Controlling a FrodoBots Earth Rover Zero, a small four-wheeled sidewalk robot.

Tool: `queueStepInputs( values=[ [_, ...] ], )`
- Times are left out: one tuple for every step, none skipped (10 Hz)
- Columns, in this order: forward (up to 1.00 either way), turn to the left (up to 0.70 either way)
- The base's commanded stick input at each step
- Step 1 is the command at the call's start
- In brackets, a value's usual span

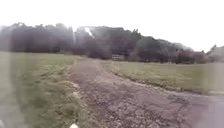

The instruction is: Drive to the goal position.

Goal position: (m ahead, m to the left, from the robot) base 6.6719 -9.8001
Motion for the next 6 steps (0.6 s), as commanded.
queueStepInputs(
  values=[
    [0.70, 0.00],
    [0.70, 0.00],
    [0.70, 0.00],
    [0.70, 0.00],
    [0.70, 0.00],
    [0.70, 0.00]
  ],
)
